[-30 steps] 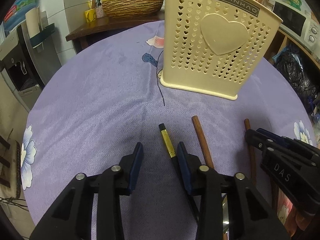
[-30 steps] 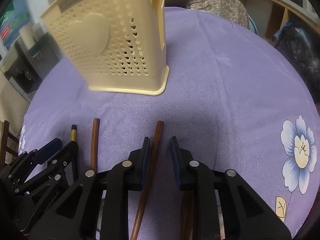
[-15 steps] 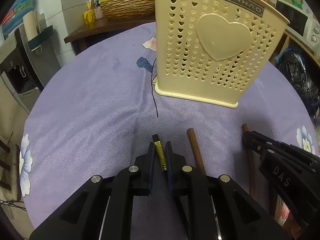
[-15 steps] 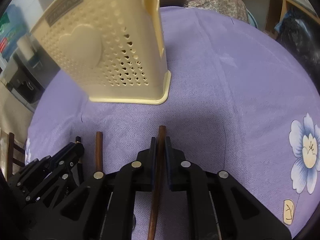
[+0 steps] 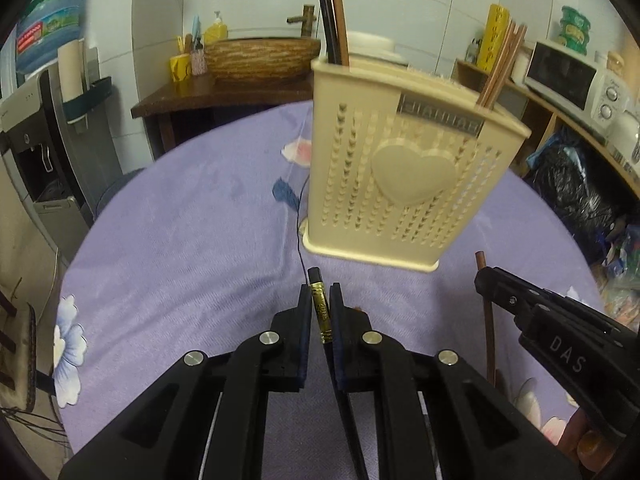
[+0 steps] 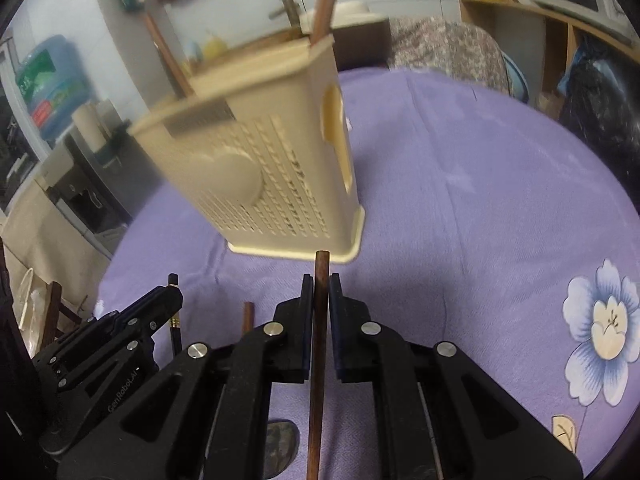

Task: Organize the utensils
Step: 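Lift both held chopsticks and carry them above the cream holder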

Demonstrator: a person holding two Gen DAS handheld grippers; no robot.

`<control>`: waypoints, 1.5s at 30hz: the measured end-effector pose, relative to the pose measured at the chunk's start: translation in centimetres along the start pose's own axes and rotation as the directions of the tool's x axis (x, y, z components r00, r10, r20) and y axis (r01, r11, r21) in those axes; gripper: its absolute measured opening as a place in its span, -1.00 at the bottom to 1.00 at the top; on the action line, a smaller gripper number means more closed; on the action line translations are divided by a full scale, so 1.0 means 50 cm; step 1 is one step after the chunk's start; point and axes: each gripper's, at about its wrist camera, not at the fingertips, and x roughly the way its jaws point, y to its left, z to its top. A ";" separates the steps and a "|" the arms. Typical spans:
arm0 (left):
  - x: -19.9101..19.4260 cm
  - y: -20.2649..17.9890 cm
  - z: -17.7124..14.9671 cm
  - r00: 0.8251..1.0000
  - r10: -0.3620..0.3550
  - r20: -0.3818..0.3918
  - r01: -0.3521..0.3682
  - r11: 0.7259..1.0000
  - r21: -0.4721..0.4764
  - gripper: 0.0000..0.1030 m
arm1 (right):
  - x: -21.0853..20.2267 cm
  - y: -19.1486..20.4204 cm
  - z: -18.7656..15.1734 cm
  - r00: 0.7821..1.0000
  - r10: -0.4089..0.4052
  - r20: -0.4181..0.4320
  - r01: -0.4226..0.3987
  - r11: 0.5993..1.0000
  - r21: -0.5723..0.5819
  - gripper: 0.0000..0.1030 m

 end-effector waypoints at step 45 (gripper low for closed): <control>-0.333 0.014 0.228 0.924 -0.117 0.365 0.110 0.993 0.039 -0.84 | -0.375 0.067 0.214 0.945 0.161 0.285 -0.101 0.972 -0.213 -0.84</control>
